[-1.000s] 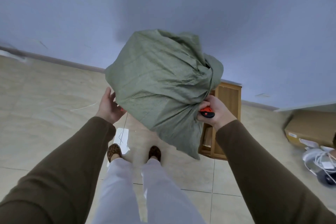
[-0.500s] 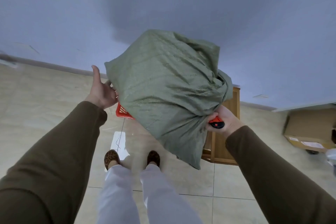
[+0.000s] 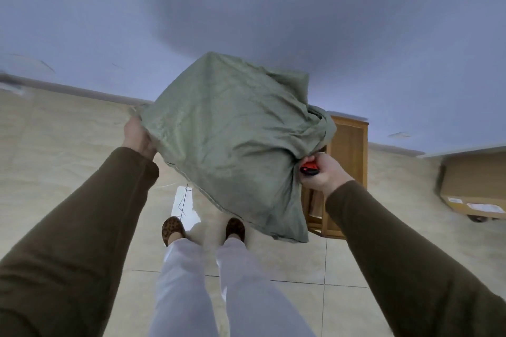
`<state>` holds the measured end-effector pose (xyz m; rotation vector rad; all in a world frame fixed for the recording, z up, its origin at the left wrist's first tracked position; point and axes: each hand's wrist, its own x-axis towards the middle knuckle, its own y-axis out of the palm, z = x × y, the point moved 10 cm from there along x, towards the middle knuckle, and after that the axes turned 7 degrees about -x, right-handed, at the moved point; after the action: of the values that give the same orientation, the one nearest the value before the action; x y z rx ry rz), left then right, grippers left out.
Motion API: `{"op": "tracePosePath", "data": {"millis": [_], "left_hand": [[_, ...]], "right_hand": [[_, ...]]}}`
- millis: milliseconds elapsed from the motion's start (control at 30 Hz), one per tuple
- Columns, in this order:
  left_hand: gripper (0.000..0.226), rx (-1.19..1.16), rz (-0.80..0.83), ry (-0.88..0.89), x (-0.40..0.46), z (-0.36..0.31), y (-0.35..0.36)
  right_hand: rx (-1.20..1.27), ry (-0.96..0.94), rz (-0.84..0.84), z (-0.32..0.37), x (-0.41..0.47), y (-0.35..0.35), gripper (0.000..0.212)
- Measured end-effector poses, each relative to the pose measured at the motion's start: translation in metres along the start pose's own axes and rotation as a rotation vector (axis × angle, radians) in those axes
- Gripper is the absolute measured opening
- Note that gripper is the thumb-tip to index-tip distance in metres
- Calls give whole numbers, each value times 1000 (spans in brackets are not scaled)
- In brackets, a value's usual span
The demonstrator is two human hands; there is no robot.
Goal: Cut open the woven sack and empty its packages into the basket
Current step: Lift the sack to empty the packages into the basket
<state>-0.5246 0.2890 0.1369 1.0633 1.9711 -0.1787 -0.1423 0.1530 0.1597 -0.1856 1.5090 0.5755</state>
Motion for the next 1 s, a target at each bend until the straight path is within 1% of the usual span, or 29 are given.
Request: {"op": "tracePosePath", "data": {"millis": [67, 100, 167, 233, 300, 333, 400, 500, 567, 667, 733, 800, 900, 1000], "left_hand": [[20, -4, -100, 44, -2, -18, -10], [22, 58, -138, 96, -5, -32, -12], [24, 284, -158, 288, -19, -69, -4], [28, 424, -86, 489, -45, -101, 22], [33, 470, 18, 583, -71, -119, 54], [35, 474, 62, 582, -81, -123, 69], [33, 403, 160, 507, -97, -121, 97], [30, 263, 270, 354, -119, -98, 133], [31, 258, 336, 290, -138, -75, 155], [31, 250, 390, 218, -159, -46, 173], [29, 229, 398, 200, -169, -41, 179], [28, 211, 410, 212, -178, -46, 185], [27, 171, 430, 262, -191, -65, 196], [22, 88, 445, 302, -198, -85, 204]], "right_hand": [[-56, -60, -52, 3, 13, 8, 20], [-80, -78, -59, 4, 18, 13, 17], [-158, -120, -69, 8, 27, 21, 16], [-299, -141, -103, 12, 34, 25, 23], [-432, -158, -86, 12, 42, 34, 31], [-462, -175, -71, 12, 45, 37, 33], [-568, -266, -96, 17, 50, 35, 35], [-856, -484, -253, 38, 47, 16, 38], [-907, -530, -234, 35, 47, 7, 38], [-898, -470, -189, 11, 51, -19, 36], [-912, -440, -214, -7, 50, -43, 35], [-896, -386, -246, -26, 50, -67, 33], [-836, -268, -223, -57, 58, -85, 39], [-683, -134, -195, -87, 60, -88, 39]]}}
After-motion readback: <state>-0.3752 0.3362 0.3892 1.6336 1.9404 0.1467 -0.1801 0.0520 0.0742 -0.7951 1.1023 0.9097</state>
